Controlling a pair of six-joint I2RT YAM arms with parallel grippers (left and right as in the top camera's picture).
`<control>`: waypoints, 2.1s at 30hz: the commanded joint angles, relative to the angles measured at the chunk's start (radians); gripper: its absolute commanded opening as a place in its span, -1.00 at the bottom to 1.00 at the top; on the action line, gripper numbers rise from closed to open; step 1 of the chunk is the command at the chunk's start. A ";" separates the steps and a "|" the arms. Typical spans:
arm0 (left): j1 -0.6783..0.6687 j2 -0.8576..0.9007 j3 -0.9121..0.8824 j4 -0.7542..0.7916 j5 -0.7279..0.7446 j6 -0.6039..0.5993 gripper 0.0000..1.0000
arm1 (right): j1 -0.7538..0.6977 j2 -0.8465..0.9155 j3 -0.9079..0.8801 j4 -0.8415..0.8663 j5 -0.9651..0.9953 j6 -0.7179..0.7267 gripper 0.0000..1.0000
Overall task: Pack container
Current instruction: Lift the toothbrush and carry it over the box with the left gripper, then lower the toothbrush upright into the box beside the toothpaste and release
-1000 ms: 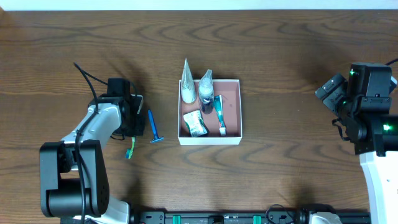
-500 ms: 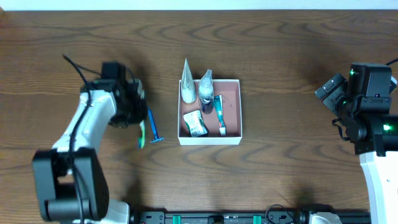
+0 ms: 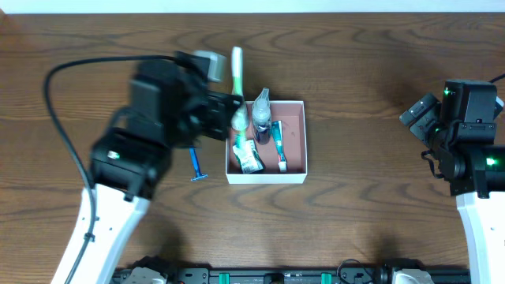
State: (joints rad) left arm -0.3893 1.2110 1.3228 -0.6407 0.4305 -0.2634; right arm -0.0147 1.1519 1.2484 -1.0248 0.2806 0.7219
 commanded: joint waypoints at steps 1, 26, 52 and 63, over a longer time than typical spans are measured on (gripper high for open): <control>-0.155 0.044 0.005 0.022 -0.298 -0.131 -0.88 | -0.005 0.000 0.008 -0.001 0.007 -0.013 0.99; -0.369 0.547 0.004 0.160 -0.511 -0.300 -0.88 | -0.005 0.000 0.008 -0.001 0.007 -0.013 0.98; -0.380 0.587 -0.023 0.124 -0.491 -0.300 -0.88 | -0.005 0.000 0.008 0.000 0.007 -0.013 0.98; -0.383 0.587 -0.026 0.123 -0.490 -0.300 -0.88 | -0.005 0.000 0.008 -0.001 0.007 -0.013 0.98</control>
State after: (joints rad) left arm -0.7677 1.7859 1.3010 -0.5167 -0.0589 -0.5541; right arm -0.0147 1.1519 1.2484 -1.0248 0.2810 0.7219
